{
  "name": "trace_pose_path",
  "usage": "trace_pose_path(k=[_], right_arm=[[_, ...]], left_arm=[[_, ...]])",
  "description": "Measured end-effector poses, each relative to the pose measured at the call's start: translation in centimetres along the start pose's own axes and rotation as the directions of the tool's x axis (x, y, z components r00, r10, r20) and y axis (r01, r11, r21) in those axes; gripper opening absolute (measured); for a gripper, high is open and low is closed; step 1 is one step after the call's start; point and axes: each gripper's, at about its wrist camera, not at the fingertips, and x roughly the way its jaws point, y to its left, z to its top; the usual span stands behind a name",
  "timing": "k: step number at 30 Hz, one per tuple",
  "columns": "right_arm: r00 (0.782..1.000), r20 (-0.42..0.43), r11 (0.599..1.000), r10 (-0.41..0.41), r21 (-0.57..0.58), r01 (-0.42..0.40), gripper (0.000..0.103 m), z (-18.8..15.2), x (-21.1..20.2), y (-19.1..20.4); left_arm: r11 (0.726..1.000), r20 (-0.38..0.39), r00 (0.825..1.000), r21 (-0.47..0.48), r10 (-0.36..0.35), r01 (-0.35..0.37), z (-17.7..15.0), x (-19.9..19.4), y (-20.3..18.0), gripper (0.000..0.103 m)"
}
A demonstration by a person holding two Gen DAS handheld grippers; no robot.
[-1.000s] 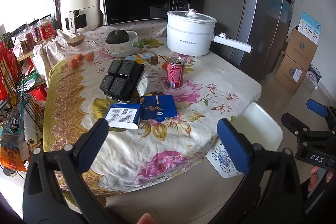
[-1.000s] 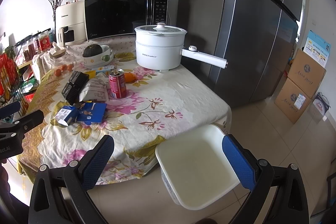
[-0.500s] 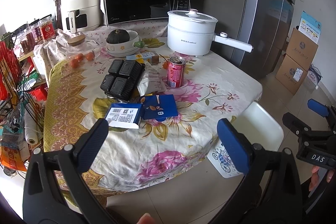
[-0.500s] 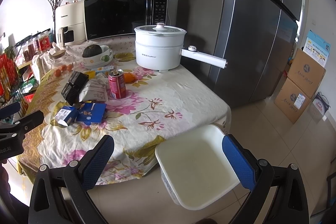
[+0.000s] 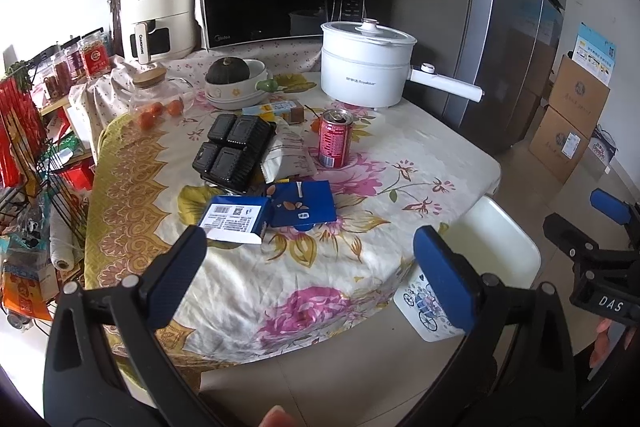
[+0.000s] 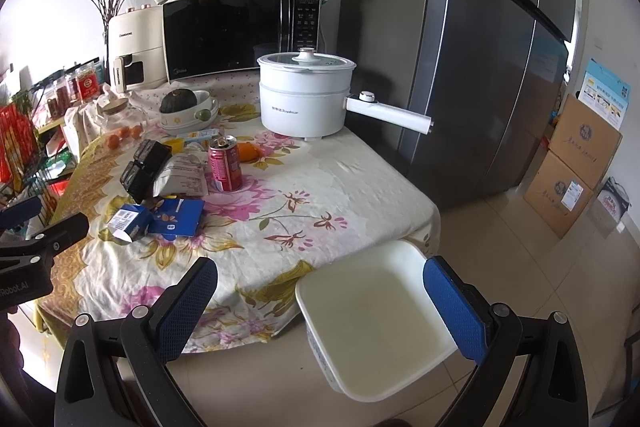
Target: Collect trash
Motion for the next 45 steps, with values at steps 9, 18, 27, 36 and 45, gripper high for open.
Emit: trace_pose_path(k=[9, 18, 27, 36, 45], right_arm=[[0.998, -0.064, 1.000, 0.029, 0.002, -0.029, 0.103, 0.5, 0.3, -1.7], [0.993, -0.095, 0.997, 0.075, 0.010, -0.075, 0.103, 1.0, 1.0, -1.6], [0.962, -0.239, 0.992, 0.129, 0.017, -0.128, 0.103, 5.0, 5.6, 0.2], [0.898, -0.400, 0.982, 0.183, 0.031, -0.186, 0.103, 5.1, 13.7, 2.3], [0.854, -0.463, 0.971, 0.236, 0.070, -0.230, 0.103, 5.5, 17.0, 3.5]], left_arm=[[1.000, -0.053, 0.999, 0.003, 0.003, -0.003, 0.5, 0.6, -1.0, 0.103], [1.000, -0.177, 0.984, -0.004, 0.022, -0.023, 2.4, 3.1, -0.4, 0.103], [0.991, -0.362, 0.931, -0.132, -0.046, -0.002, 4.1, 10.4, 3.9, 0.102], [0.995, -0.520, 0.854, -0.093, -0.031, -0.021, 3.2, 19.1, 7.2, 0.102], [0.967, -0.597, 0.801, -0.227, -0.042, -0.118, 3.4, 21.8, 10.1, 0.102]])
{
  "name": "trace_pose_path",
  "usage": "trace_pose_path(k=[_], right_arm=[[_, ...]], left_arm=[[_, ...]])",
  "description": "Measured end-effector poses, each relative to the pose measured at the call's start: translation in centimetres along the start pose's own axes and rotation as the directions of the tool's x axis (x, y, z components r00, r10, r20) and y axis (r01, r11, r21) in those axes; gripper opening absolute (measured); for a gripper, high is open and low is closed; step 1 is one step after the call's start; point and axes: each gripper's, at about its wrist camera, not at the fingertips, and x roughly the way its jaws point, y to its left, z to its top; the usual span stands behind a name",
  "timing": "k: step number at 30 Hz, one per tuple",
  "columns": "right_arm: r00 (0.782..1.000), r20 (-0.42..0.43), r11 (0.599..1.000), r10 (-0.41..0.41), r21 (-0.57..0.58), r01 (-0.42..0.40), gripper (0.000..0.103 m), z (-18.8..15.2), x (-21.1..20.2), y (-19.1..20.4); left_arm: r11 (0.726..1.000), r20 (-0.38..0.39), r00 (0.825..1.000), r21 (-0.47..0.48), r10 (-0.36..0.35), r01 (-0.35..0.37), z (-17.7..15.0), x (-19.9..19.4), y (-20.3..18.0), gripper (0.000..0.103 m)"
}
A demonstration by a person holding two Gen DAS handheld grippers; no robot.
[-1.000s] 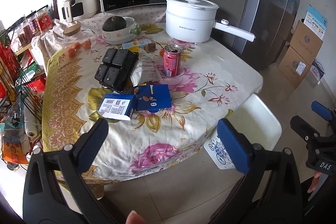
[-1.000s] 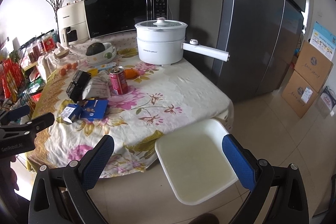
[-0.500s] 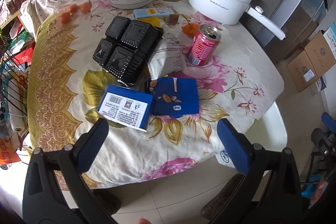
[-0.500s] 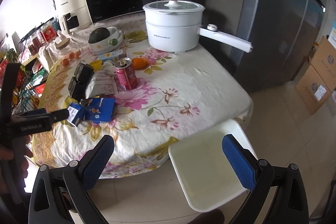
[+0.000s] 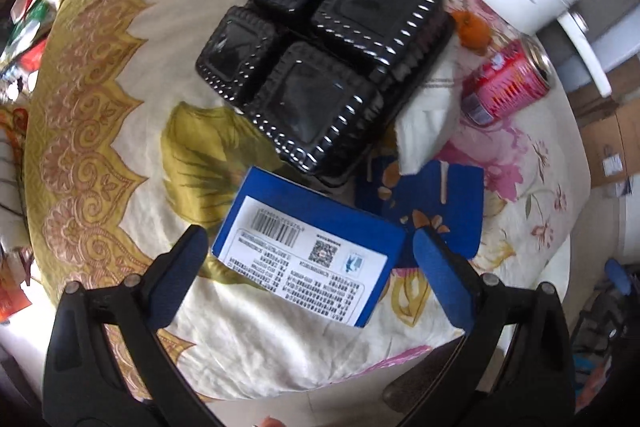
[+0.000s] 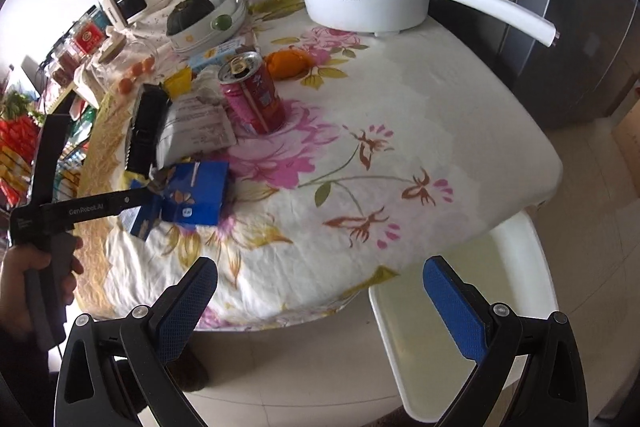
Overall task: Collect trash
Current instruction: 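Reach the left tool toward the blue-and-white carton and grasp it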
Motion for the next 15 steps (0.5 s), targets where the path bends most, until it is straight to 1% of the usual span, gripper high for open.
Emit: trace_pose_path(k=[3, 5, 7, 9, 11, 15], right_arm=[[0.999, -0.011, 0.999, -0.032, -0.016, 0.031, 0.103, 0.2, 0.5, 0.1], [0.999, -0.014, 0.999, -0.041, -0.026, 0.041, 0.103, 0.1, 0.7, 0.2], [0.999, -0.010, 0.998, -0.050, -0.043, 0.049, 0.103, 0.0, 0.5, 0.3], [0.998, -0.001, 0.997, -0.061, -0.057, 0.061, 0.103, -0.2, 0.2, 0.5], [0.998, 0.007, 0.996, -0.063, -0.063, 0.063, 0.103, -0.2, 0.0, 0.7], [0.999, 0.009, 0.997, -0.052, -0.054, 0.052, 0.103, -0.4, -0.2, 0.8]], left_arm=[[0.999, 0.005, 0.999, -0.028, 0.047, -0.047, 0.3, 0.4, -0.4, 0.102], [0.997, 0.025, 0.998, -0.041, 0.060, -0.059, 0.2, 0.5, -0.6, 0.102], [0.998, 0.036, 0.997, -0.021, 0.068, -0.067, -0.3, 0.7, -0.9, 0.102], [0.997, 0.020, 0.997, 0.008, 0.072, -0.072, -1.1, 1.3, -0.9, 0.102], [0.995, 0.026, 0.996, 0.041, 0.089, -0.090, -2.0, 1.2, -1.1, 0.102], [0.991, 0.019, 0.994, 0.072, 0.111, -0.112, -4.3, 0.5, -0.3, 0.102]])
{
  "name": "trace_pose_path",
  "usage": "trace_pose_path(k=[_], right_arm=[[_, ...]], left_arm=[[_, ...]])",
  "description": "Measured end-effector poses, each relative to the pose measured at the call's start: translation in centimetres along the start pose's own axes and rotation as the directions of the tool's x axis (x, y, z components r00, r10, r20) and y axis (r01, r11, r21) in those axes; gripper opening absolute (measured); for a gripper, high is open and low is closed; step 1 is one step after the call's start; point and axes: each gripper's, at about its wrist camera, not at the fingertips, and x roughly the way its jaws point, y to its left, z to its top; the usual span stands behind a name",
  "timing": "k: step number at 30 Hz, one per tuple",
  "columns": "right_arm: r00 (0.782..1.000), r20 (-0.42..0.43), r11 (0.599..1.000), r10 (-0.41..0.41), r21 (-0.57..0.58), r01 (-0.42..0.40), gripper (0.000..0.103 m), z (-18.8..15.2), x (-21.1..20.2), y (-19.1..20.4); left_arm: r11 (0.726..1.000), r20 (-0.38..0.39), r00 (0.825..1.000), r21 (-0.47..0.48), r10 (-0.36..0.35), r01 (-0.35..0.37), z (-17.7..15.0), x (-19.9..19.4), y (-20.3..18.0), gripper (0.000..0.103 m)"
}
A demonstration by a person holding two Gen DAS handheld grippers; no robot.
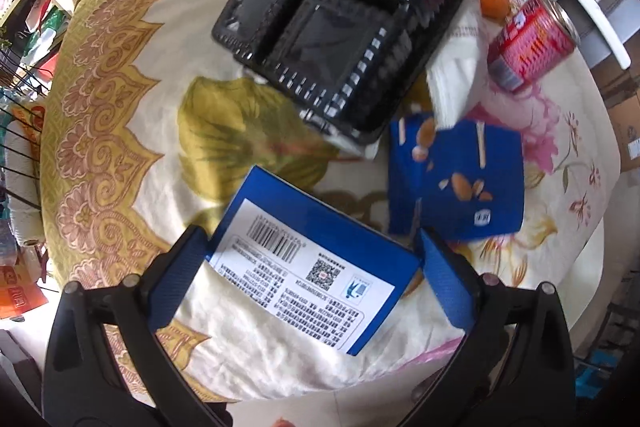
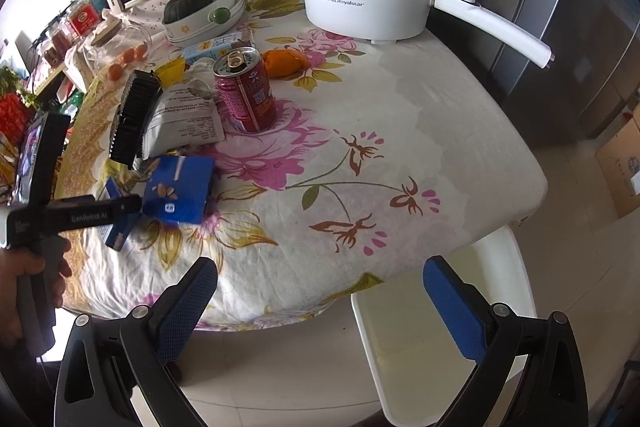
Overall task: Collect trash
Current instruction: 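Reach the left tool toward the blue-and-white carton and grasp it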
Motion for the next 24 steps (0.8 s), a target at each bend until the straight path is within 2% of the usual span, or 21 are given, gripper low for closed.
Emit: trace_pose_path(k=[7, 11, 14, 17, 19, 20, 22, 24], right_arm=[[1.000, -0.008, 1.000, -0.004, -0.025, 0.004, 0.103, -0.7, 0.1, 1.3], [1.000, -0.003, 0.999, 0.001, -0.046, -0.001, 0.103, -1.1, -0.2, 2.3], [1.000, 0.000, 0.999, 0.007, -0.052, -0.007, 0.103, -1.2, -0.3, 2.9], [1.000, 0.000, 0.998, 0.015, -0.054, -0.015, 0.103, -1.2, -0.3, 3.2], [1.000, 0.002, 0.998, 0.013, -0.059, -0.013, 0.103, -1.2, -0.3, 3.4], [1.000, 0.001, 0.998, 0.010, -0.063, -0.010, 0.103, -1.2, -0.2, 3.6], [1.000, -0.003, 0.997, 0.004, -0.079, -0.004, 0.103, -1.1, 0.1, 4.0], [1.000, -0.011, 0.995, -0.004, -0.098, 0.003, 0.103, -1.2, 0.5, 4.4]], left_arm=[[0.999, -0.018, 0.999, 0.010, 0.031, -0.031, -4.1, -2.2, 2.1, 0.102], [1.000, 0.027, 1.000, -0.026, -0.005, 0.006, -5.8, -4.3, 3.4, 0.102], [1.000, 0.052, 0.999, -0.006, -0.013, 0.013, -6.0, -6.0, 3.7, 0.102], [0.999, 0.012, 1.000, 0.032, -0.011, 0.010, -6.6, -6.2, 3.8, 0.102], [0.999, -0.039, 0.999, -0.029, -0.020, 0.019, -5.2, -5.7, 3.2, 0.102], [0.994, -0.061, 0.998, -0.105, -0.034, 0.027, -5.4, -5.4, 3.8, 0.102], [0.977, -0.076, 0.996, -0.214, -0.038, 0.021, -5.6, -5.0, 4.5, 0.102], [0.959, -0.063, 0.998, -0.282, -0.009, -0.009, -5.7, -4.8, 4.8, 0.102]])
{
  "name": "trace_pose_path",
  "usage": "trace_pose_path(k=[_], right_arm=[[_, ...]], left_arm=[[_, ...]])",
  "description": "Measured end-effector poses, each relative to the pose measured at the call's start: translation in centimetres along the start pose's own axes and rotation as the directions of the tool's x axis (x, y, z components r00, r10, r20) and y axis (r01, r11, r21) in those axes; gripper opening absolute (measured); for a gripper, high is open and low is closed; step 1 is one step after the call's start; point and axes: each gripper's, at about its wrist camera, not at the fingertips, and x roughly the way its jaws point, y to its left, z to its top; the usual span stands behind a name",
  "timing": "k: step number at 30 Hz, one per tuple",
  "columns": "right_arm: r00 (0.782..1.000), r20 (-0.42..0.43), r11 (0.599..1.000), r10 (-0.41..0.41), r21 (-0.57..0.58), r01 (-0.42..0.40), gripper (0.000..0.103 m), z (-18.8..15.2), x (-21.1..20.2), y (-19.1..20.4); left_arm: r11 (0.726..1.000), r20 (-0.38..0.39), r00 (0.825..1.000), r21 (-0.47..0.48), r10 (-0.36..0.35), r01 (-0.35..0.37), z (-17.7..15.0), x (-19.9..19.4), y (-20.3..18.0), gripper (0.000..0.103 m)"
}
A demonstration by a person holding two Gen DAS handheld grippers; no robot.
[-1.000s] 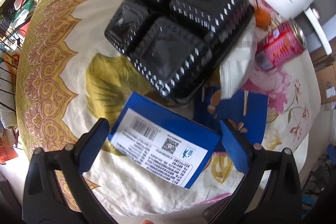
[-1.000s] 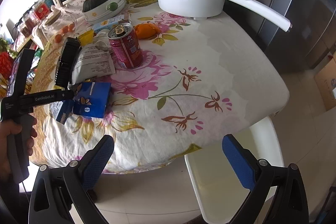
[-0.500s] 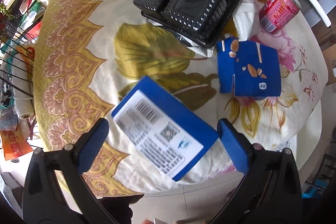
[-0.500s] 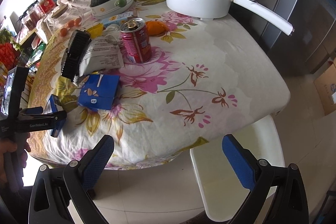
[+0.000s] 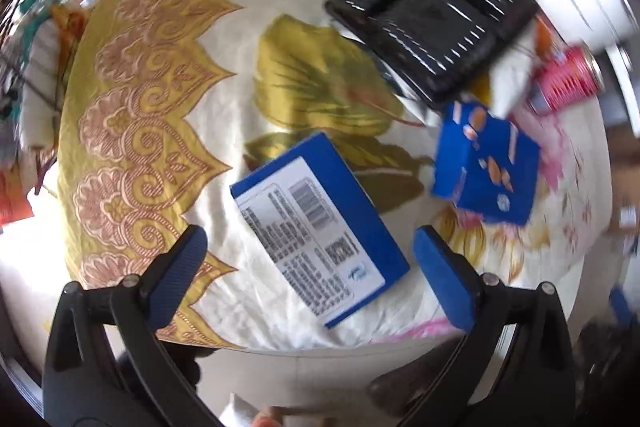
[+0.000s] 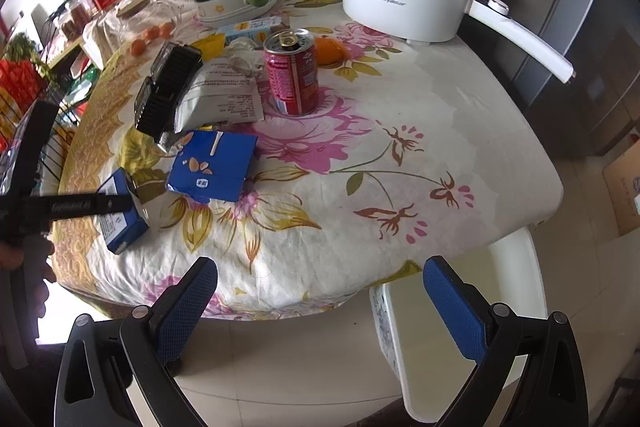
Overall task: Collect trash
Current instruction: 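Reach the left tool toward the blue-and-white carton and grasp it, then lift the carton with the left tool while the right tool grasps the blue snack box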
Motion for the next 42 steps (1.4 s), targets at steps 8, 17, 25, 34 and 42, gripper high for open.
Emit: trace_pose_path(k=[8, 17, 25, 34, 42], right_arm=[[1.000, -0.020, 1.000, -0.008, -0.007, 0.007, 0.103, 0.1, 0.7, -0.2], [0.998, -0.057, 0.999, -0.014, 0.046, 0.017, 0.103, 1.4, 2.9, 0.1], [0.991, -0.095, 0.991, 0.090, 0.104, -0.080, 0.103, 3.6, 6.5, 3.5], [0.985, -0.053, 0.958, 0.164, 0.248, -0.146, 0.103, 6.3, 10.8, 6.6], [1.000, 0.022, 0.977, 0.015, 0.212, -0.019, 0.101, 6.6, 11.9, 9.6]], left_arm=[[0.998, 0.046, 0.999, -0.057, 0.003, 0.000, -0.8, 1.0, 0.3, 0.089], [0.988, 0.102, 0.989, 0.125, -0.107, 0.094, -0.4, -1.0, 0.9, 0.070], [0.955, 0.146, 0.966, 0.238, -0.214, 0.176, 1.2, -5.2, 2.3, 0.069], [0.954, 0.182, 0.963, 0.261, -0.197, 0.146, 2.1, -5.6, 5.8, 0.069], [0.959, 0.188, 0.961, 0.238, -0.203, 0.156, 1.7, -4.6, 6.2, 0.069]])
